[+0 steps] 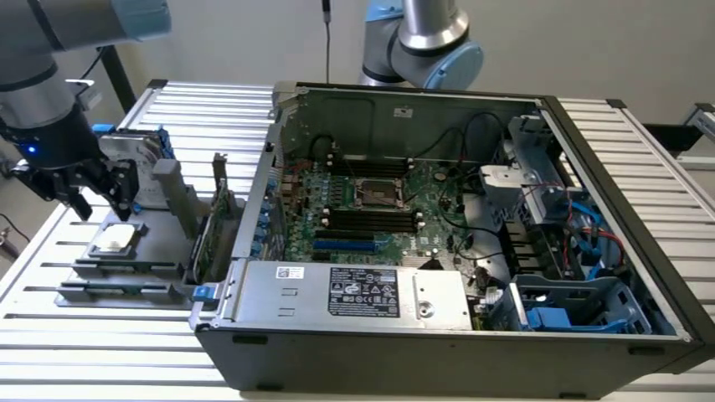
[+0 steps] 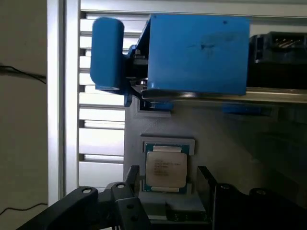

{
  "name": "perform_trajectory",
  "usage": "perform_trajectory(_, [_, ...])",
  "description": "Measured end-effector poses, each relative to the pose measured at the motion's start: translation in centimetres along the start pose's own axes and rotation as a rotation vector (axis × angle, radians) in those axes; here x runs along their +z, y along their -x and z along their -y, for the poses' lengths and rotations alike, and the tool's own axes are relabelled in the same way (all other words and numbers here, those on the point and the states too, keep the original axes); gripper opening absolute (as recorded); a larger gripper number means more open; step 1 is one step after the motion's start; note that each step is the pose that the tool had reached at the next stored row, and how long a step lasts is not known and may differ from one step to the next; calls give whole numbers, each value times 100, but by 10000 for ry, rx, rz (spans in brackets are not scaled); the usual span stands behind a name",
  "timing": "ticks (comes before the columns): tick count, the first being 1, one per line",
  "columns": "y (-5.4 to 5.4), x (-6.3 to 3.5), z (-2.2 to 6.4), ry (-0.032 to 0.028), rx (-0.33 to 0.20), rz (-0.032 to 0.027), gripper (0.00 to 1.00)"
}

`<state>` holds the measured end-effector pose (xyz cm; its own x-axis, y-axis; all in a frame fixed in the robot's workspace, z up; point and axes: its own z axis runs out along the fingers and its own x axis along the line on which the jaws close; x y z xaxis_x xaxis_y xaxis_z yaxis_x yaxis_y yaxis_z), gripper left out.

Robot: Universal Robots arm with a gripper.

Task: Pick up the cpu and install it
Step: 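Pick up the cpu and move it towards the insertion slot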

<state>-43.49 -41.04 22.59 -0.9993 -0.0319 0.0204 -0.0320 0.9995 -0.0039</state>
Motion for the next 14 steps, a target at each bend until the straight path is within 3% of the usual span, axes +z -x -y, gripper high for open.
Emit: perform_trajectory(14, [7,250,44,0,0,-3,60])
